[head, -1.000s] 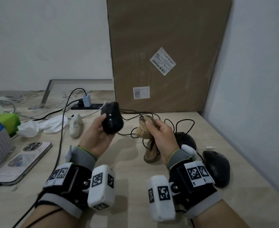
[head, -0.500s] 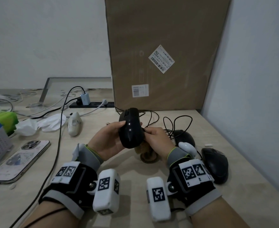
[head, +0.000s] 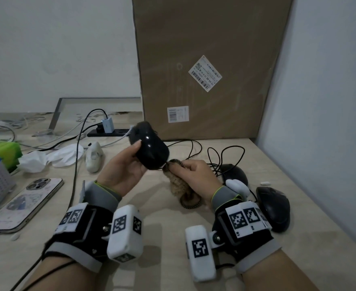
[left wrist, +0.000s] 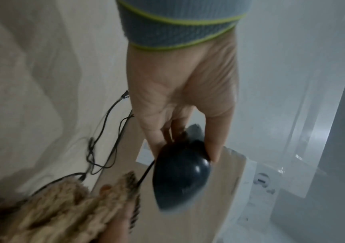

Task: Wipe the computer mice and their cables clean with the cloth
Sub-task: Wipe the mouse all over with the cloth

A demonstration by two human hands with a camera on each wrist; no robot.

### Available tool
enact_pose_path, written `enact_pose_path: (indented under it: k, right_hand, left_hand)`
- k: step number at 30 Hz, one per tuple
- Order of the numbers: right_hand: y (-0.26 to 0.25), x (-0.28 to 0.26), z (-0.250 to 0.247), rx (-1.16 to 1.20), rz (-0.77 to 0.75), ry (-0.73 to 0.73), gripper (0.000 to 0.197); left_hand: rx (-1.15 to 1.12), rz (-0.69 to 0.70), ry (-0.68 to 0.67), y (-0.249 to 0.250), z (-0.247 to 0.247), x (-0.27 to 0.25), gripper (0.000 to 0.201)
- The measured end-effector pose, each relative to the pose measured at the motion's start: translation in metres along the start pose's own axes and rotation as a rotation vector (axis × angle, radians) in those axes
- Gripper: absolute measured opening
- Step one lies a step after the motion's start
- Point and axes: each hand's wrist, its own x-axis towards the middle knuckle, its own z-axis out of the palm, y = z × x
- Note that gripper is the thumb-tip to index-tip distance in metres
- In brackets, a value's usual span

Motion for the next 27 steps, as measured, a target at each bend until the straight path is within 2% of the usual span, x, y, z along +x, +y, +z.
enact_pose_path:
  k: [3, 6, 11, 14, 17, 22, 25, 27]
  right_hand:
    - [0.002, 0.002, -0.001, -0.066, -0.044, 0.060, 0.026]
    - [0.007, 0.006, -0.004, -0.165, -0.066, 0.170, 0.011]
    - [0.010, 0.010, -0.010, -0.188, -0.063, 0.371, 0.016]
    - [0.011, 0.011, -0.010, -0.221, -0.065, 0.436, 0.021]
    - [0.012, 0.013, -0.010, -0.184, -0.092, 0.469, 0.015]
    - [0.012, 0.012, -0.011, -0.015, -0.108, 0.479, 0.016]
    - [0.011, 0.012, -0.010, 0.075, -0.111, 0.446, 0.023]
    - [0.010, 0.012, -0.010, 0.095, -0.118, 0.401, 0.027]
  left_hand:
    - [-0.211, 0.169, 0.175, 0.015, -0.010, 0.005, 0.031]
    - [-0.255, 0.265, 0.294, 0.020, -0.017, 0.008, 0.037]
    - [-0.266, 0.346, 0.422, 0.020, -0.027, 0.014, 0.040]
    - [-0.334, 0.395, 0.489, 0.031, -0.041, 0.016, 0.036]
    - [-0.322, 0.340, 0.446, 0.033, -0.045, 0.014, 0.023]
    - [-0.208, 0.113, 0.174, 0.016, -0.020, 0.004, 0.049]
    - [-0.124, 0.014, 0.047, 0.004, -0.006, 0.001, 0.048]
    - [-0.106, -0.037, -0.028, -0.003, 0.000, 0.001, 0.059]
